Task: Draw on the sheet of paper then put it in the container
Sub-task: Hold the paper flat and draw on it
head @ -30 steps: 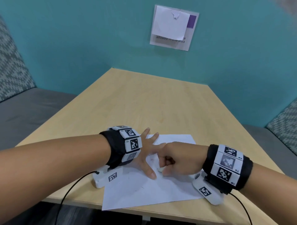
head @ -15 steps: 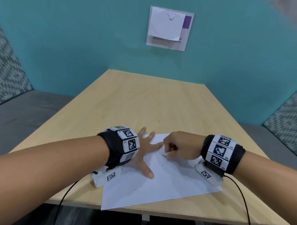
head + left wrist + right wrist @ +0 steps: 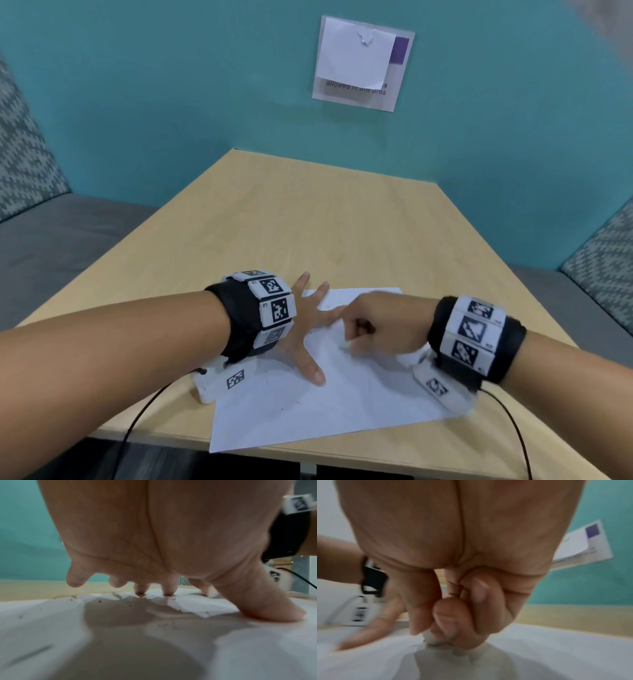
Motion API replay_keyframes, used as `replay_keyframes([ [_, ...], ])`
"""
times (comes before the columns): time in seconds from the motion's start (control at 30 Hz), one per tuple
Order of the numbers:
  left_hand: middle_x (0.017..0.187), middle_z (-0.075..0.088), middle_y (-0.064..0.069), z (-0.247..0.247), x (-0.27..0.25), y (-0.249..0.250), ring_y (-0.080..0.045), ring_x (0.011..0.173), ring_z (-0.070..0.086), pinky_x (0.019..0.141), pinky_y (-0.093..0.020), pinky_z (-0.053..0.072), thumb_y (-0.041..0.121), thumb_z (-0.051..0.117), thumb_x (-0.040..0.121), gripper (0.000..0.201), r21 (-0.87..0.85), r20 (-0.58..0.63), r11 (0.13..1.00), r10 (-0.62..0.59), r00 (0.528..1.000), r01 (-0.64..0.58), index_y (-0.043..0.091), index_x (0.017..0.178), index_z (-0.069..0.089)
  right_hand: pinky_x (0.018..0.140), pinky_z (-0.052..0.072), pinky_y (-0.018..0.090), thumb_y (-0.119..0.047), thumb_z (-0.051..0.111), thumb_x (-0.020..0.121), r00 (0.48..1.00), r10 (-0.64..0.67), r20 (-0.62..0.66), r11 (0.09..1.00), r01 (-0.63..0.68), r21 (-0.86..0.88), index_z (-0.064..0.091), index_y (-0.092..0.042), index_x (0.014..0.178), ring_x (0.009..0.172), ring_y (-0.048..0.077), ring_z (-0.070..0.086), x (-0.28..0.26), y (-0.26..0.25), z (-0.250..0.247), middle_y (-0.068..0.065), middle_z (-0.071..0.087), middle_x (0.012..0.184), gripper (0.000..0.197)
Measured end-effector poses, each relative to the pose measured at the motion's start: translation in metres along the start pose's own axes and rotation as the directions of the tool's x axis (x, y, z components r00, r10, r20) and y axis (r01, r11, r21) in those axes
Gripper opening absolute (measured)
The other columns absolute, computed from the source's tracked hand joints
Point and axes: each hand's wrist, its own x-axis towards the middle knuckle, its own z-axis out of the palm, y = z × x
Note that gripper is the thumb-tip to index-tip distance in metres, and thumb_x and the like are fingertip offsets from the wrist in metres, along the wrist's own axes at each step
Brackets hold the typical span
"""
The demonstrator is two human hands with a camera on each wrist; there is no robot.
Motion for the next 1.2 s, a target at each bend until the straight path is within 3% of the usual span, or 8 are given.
replay_keyframes([
  [0.1, 0.163, -0.028, -0.001, -0.001, -0.001, 0.001, -0.04, 0.143, -0.035, 0.111, -0.072, -0.011, 0.087, 0.059, 0.066, 0.12, 0.005, 0.015, 1.0, -0.024, 1.0, 0.024, 0.053, 0.149, -0.021, 0.055, 0.036, 0.016, -0.022, 0.065, 0.086, 0.996, 0.079, -0.047, 0.997, -0.079, 0.0, 0.062, -0.014, 0.08, 0.059, 0.007, 0.045, 0.002, 0.012, -0.009, -0.005, 0.057, 0.068, 0.01],
  [0.2, 0.163, -0.027, -0.003, -0.001, 0.0, 0.0, -0.042, 0.143, -0.034, 0.108, -0.072, -0.013, 0.087, 0.06, 0.063, 0.122, -0.007, 0.01, 1.0, -0.003, 1.0, 0.003, 0.056, 0.146, -0.023, 0.058, 0.038, 0.023, -0.022, 0.063, 0.085, 0.999, 0.006, 0.035, 1.0, -0.007, 0.027, 0.062, -0.003, 0.084, 0.062, 0.012, 0.046, -0.004, -0.001, 0.006, 0.013, 0.065, 0.079, 0.02],
  [0.4, 0.163, -0.028, 0.0, 0.003, 0.003, -0.003, -0.04, 0.143, -0.034, 0.11, -0.074, -0.009, 0.091, 0.055, 0.061, 0.121, 0.009, 0.008, 1.0, -0.02, 1.0, 0.02, 0.054, 0.148, -0.022, 0.059, 0.04, 0.021, -0.024, 0.066, 0.086, 0.995, 0.089, -0.042, 0.996, -0.088, 0.031, 0.065, -0.011, 0.085, 0.06, 0.008, 0.046, 0.001, 0.015, -0.007, -0.008, 0.057, 0.07, 0.012],
  [0.53, 0.163, -0.028, -0.001, 0.003, 0.004, -0.005, -0.041, 0.143, -0.034, 0.108, -0.071, -0.013, 0.089, 0.057, 0.061, 0.122, -0.004, 0.007, 1.0, 0.001, 1.0, -0.001, 0.055, 0.147, -0.023, 0.058, 0.039, 0.019, -0.024, 0.064, 0.087, 0.999, 0.005, 0.039, 0.999, -0.007, 0.04, 0.064, -0.006, 0.086, 0.062, 0.01, 0.047, -0.003, 0.002, 0.005, 0.007, 0.063, 0.075, 0.018],
  [0.63, 0.163, -0.028, 0.001, 0.003, 0.003, -0.004, -0.039, 0.144, -0.034, 0.111, -0.072, -0.011, 0.09, 0.055, 0.061, 0.121, -0.005, 0.009, 1.0, -0.011, 1.0, 0.011, 0.054, 0.149, -0.02, 0.058, 0.038, 0.02, -0.025, 0.065, 0.086, 0.992, 0.114, -0.055, 0.993, -0.112, 0.044, 0.065, -0.012, 0.084, 0.058, 0.007, 0.045, -0.002, 0.018, -0.009, -0.007, 0.057, 0.068, 0.013],
  [0.77, 0.163, -0.027, 0.0, 0.004, 0.004, -0.004, -0.041, 0.143, -0.034, 0.109, -0.071, -0.011, 0.092, 0.053, 0.055, 0.124, -0.004, 0.009, 1.0, -0.007, 1.0, 0.007, 0.056, 0.146, -0.023, 0.062, 0.041, 0.026, -0.024, 0.063, 0.085, 0.999, 0.038, 0.02, 0.999, -0.038, 0.009, 0.063, -0.005, 0.088, 0.063, 0.012, 0.046, -0.005, 0.0, 0.004, 0.009, 0.064, 0.079, 0.019],
  [0.93, 0.164, -0.026, 0.0, 0.004, 0.002, -0.004, -0.039, 0.144, -0.034, 0.111, -0.069, -0.012, 0.091, 0.051, 0.056, 0.123, -0.022, 0.006, 1.0, -0.013, 1.0, 0.013, 0.054, 0.149, -0.019, 0.063, 0.042, 0.026, -0.026, 0.064, 0.086, 0.993, 0.096, -0.066, 0.995, -0.097, -0.017, 0.062, -0.014, 0.084, 0.065, 0.01, 0.05, -0.003, 0.011, -0.006, -0.007, 0.061, 0.074, 0.011],
  [1.2, 0.164, -0.024, 0.0, 0.0, 0.002, -0.004, -0.038, 0.144, -0.033, 0.112, -0.071, -0.007, 0.093, 0.052, 0.055, 0.124, 0.004, 0.007, 1.0, -0.023, 1.0, 0.023, 0.054, 0.149, -0.019, 0.068, 0.045, 0.028, -0.029, 0.064, 0.087, 0.993, 0.098, -0.058, 0.995, -0.099, -0.004, 0.062, -0.016, 0.089, 0.067, 0.01, 0.05, -0.004, 0.008, 0.0, -0.01, 0.058, 0.075, 0.013],
])
